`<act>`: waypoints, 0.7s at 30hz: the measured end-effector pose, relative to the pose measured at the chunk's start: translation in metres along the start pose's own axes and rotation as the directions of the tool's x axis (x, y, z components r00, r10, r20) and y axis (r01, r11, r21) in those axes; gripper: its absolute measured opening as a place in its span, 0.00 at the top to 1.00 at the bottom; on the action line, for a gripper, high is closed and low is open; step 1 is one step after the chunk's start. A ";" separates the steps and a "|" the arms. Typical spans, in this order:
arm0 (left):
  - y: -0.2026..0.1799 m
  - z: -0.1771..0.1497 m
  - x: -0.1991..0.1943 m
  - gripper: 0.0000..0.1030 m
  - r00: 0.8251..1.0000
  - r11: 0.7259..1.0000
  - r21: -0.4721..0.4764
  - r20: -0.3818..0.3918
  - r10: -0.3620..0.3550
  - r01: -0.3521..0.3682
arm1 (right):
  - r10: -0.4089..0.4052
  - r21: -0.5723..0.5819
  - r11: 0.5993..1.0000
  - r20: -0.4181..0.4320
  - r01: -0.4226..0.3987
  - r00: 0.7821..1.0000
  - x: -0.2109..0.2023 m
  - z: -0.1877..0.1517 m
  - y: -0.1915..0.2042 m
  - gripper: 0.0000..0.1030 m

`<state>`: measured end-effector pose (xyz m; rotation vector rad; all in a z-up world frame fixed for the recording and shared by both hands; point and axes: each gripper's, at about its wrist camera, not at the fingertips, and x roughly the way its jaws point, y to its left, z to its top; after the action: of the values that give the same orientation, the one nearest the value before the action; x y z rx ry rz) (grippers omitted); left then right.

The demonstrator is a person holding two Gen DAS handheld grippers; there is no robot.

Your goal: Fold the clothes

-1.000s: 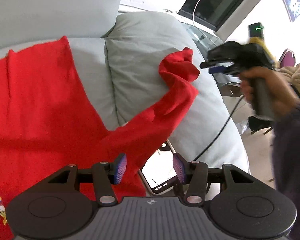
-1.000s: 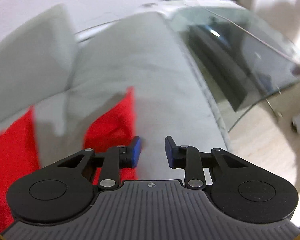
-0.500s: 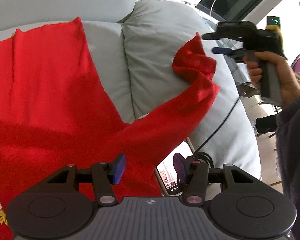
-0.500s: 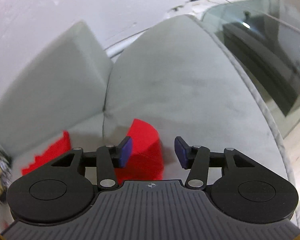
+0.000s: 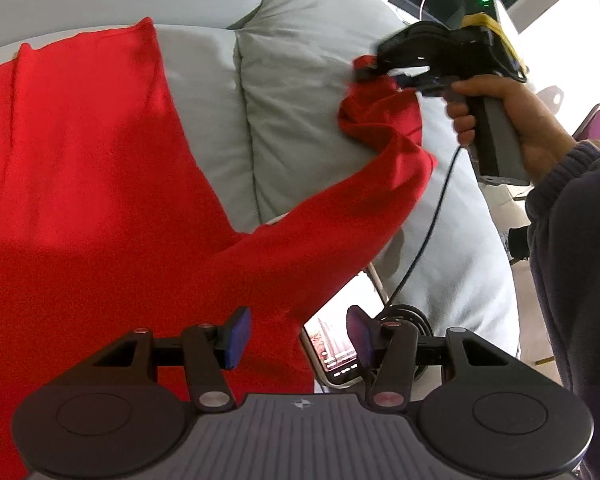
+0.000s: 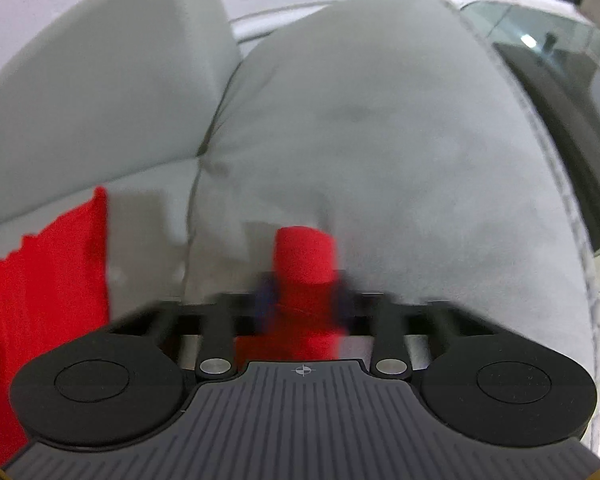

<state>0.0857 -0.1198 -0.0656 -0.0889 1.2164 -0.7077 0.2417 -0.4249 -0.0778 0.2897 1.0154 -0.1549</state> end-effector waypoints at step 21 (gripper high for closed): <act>-0.022 -0.006 -0.012 0.47 0.999 0.998 0.044 0.019 -0.047 0.047 | -0.141 0.337 0.939 0.209 0.064 0.968 -0.121 -0.041 -0.131 0.41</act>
<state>0.0688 -0.1285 -0.0482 -0.0890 1.1822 -0.7721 0.1111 -0.5375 -0.0166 0.5104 0.7705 -0.4464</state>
